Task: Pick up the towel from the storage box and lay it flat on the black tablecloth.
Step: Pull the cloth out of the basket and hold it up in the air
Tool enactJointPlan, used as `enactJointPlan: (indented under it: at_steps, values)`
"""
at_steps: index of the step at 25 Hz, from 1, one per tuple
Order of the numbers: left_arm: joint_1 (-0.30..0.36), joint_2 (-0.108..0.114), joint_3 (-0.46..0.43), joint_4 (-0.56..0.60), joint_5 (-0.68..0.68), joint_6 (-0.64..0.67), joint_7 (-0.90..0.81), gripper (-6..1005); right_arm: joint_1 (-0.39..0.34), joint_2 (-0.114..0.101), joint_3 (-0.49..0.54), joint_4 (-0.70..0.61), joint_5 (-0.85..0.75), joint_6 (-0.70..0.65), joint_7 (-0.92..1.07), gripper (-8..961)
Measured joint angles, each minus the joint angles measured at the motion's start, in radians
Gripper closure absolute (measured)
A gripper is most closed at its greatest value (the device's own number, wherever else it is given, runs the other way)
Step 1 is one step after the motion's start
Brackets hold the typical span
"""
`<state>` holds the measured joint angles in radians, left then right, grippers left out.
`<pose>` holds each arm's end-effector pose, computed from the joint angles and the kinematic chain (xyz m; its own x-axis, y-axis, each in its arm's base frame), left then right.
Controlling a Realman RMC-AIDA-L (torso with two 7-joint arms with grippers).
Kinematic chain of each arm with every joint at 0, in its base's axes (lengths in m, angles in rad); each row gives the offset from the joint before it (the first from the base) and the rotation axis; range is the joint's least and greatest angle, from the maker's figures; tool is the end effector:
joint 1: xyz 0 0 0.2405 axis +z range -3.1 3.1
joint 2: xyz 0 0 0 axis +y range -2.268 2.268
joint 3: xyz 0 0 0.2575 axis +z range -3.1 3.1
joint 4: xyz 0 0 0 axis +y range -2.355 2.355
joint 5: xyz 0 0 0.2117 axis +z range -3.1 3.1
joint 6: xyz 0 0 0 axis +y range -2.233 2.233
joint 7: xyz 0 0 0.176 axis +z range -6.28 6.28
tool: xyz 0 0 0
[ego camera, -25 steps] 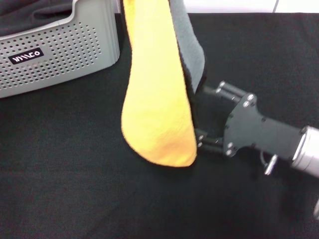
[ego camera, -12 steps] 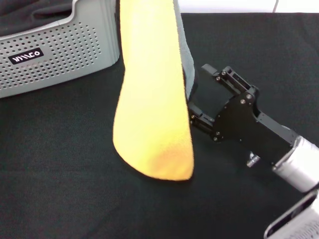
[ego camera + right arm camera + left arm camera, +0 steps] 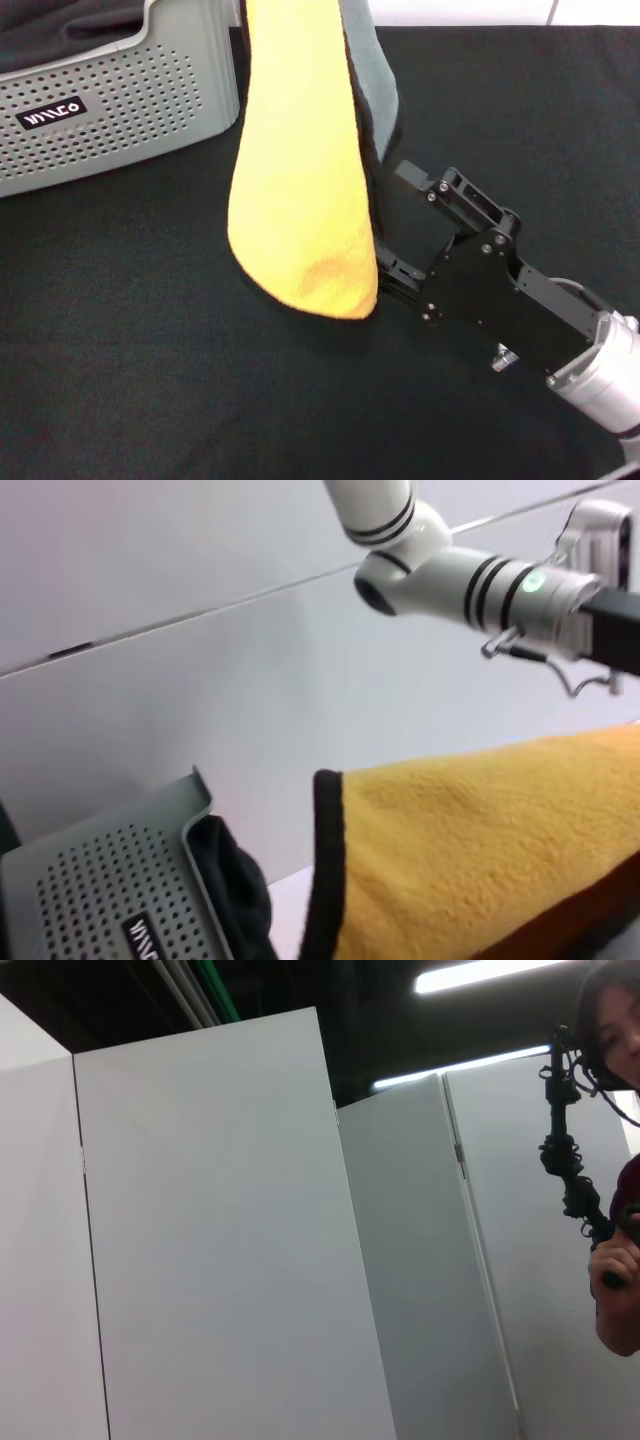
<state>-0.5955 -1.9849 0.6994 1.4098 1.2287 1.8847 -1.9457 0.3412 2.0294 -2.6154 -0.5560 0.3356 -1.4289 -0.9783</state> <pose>-0.0533 0.3097 0.1712 0.5616 -0.1892 0.8055 -0.0484 -0.9793 -0.1964 0.1695 0.2539 -0.1033 0.4933 0.8681 0.0547 0.3399 -0.1345 -0.9308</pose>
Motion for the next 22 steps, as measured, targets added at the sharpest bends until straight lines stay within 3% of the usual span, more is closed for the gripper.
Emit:
enactJointPlan:
  at_steps: [22]
  values:
    - [0.002,0.0,0.005,0.0,0.0,0.002,0.002,990,0.009,0.0,0.003,-0.027,0.028,-0.059,-0.077,294]
